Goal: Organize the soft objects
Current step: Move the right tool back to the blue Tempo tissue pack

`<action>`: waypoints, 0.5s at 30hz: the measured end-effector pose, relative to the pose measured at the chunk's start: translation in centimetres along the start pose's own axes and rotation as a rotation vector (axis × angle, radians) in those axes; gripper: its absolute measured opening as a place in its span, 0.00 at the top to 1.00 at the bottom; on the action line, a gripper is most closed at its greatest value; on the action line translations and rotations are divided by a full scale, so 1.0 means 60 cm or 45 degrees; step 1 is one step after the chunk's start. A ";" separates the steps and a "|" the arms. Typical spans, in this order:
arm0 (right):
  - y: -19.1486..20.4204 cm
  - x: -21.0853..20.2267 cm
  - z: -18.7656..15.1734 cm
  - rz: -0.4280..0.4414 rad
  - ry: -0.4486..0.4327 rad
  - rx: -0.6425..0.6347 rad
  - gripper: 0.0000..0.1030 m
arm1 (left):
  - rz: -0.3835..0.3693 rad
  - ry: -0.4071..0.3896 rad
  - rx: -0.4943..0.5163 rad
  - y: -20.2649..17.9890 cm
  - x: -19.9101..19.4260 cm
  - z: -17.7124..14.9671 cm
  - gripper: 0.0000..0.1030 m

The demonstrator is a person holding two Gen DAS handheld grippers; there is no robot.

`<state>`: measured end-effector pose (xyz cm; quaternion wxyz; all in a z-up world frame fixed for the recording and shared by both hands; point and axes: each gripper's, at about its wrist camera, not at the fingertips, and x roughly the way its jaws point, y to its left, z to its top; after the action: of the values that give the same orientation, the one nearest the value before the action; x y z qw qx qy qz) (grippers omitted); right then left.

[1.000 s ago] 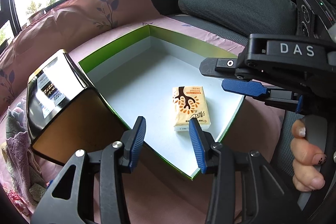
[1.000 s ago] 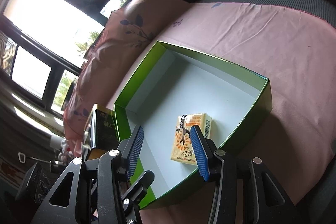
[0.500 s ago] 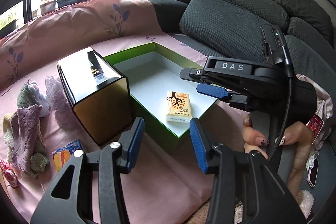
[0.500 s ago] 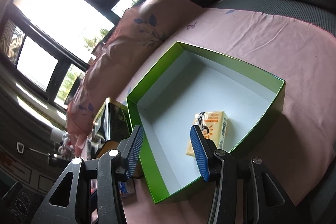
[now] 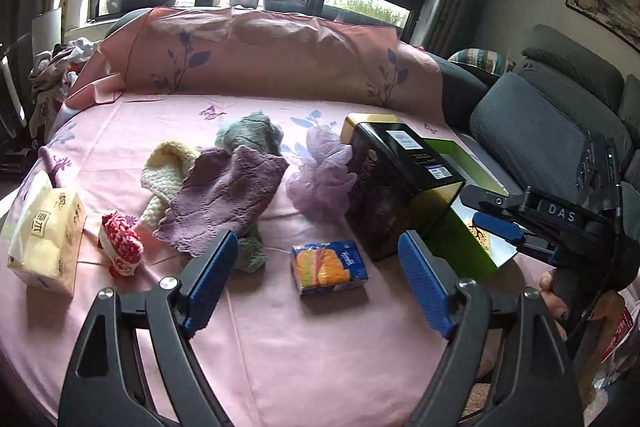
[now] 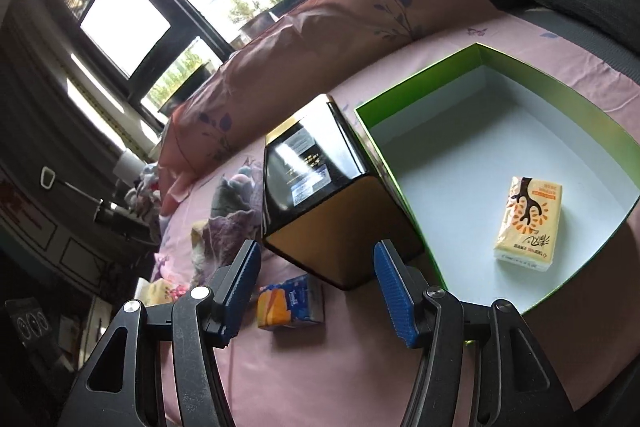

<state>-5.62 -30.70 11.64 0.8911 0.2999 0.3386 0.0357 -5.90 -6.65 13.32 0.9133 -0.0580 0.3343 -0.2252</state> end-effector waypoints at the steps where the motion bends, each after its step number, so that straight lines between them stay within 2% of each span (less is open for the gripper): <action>1: 0.013 0.009 -0.005 0.010 0.024 -0.030 0.41 | 0.016 0.006 -0.036 0.019 0.002 -0.005 0.20; 6: 0.065 0.047 -0.025 0.092 0.127 -0.125 0.41 | 0.050 0.051 -0.188 0.107 0.032 -0.040 0.20; 9: 0.083 0.070 -0.037 0.117 0.184 -0.143 0.41 | 0.095 0.149 -0.289 0.145 0.056 -0.051 0.21; 12: 0.102 0.104 -0.054 0.046 0.252 -0.191 0.34 | 0.155 0.153 -0.324 0.165 0.060 -0.056 0.21; 13: 0.108 0.114 -0.061 0.003 0.266 -0.213 0.29 | 0.175 0.158 -0.331 0.167 0.061 -0.057 0.20; 15: 0.117 0.129 -0.072 -0.113 0.252 -0.213 0.28 | 0.221 0.168 -0.335 0.173 0.066 -0.060 0.20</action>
<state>-1.41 -20.72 8.50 0.8760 0.2043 0.4336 0.0537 -1.66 1.01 5.56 0.8899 -0.1333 0.4239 -0.1032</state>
